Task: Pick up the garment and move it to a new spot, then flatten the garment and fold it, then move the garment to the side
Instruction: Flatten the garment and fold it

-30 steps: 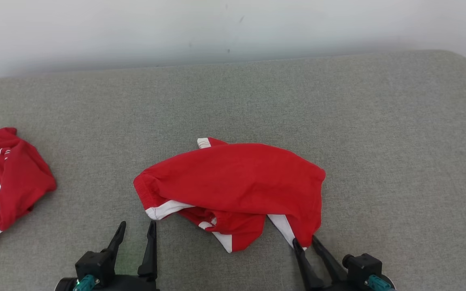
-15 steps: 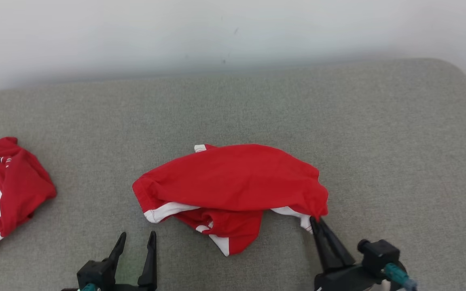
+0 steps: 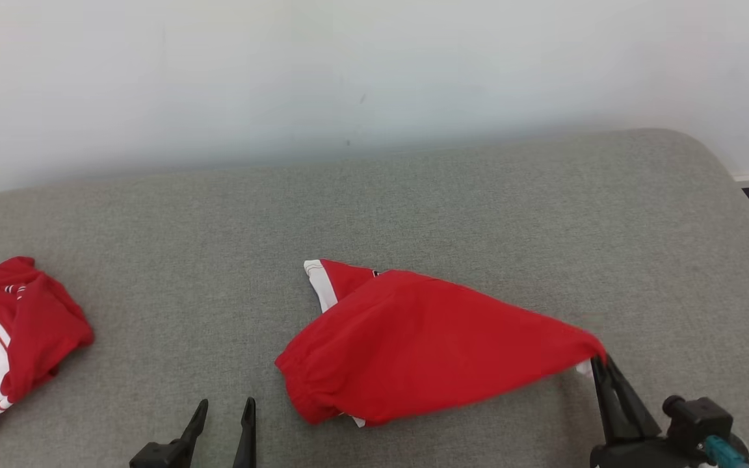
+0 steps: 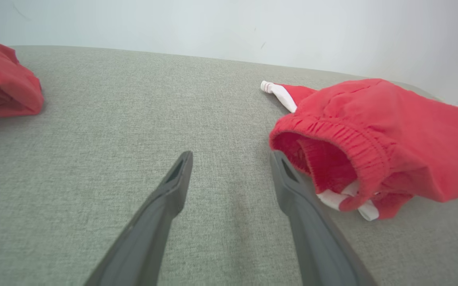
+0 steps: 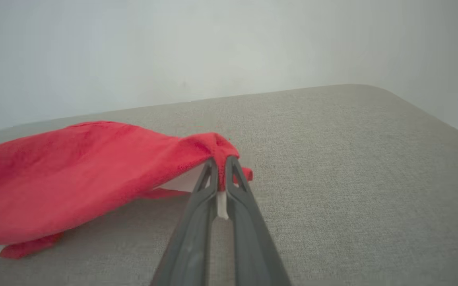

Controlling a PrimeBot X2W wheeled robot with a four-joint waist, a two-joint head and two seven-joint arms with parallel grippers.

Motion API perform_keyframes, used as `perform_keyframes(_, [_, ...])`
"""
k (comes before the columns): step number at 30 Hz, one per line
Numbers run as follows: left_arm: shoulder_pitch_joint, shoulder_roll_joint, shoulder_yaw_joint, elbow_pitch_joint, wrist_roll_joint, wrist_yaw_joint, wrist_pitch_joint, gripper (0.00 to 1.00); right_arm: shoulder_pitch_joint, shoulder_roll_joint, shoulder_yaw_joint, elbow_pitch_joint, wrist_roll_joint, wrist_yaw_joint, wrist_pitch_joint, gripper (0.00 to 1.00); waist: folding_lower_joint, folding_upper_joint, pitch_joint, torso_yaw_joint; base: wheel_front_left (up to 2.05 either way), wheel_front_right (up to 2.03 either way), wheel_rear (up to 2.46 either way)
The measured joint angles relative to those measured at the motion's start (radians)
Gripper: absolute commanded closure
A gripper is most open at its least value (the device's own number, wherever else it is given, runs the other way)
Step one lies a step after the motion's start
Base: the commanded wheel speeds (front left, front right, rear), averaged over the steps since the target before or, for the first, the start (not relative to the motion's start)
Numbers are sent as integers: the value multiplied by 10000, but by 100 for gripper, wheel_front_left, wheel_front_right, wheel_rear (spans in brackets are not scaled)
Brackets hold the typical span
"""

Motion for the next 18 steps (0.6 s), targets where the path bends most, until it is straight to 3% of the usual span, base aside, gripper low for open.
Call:
perform_keyframes(1, [7,0,-33,-2,-2,0,0,0,-3,-13,-8,313,-50,0,2,100,0,0,8,26,0,0,0])
perform_keyframes(2, [7,0,-75,-10,-2,0,-2,0,-25,-21,-23,690,-130,0,4,66,0,0,25,56,0,0,0])
perform_keyframes(3, [11,2,-132,-10,-2,0,0,0,-65,19,-48,909,-151,0,8,23,2,1,40,85,0,0,0])
perform_keyframes(4, [13,2,-242,-10,2,0,-2,0,-129,59,-84,1026,-232,0,4,0,3,1,57,115,0,0,0])
perform_keyframes(11, [80,-2,-1202,-77,-253,0,0,0,-385,433,-290,1158,-635,0,2,0,3,0,156,272,0,0,0])
perform_keyframes(18, [115,142,-2744,12,-1580,-2,0,0,-281,681,-217,1058,-742,0,2,0,2,0,312,198,0,0,0])
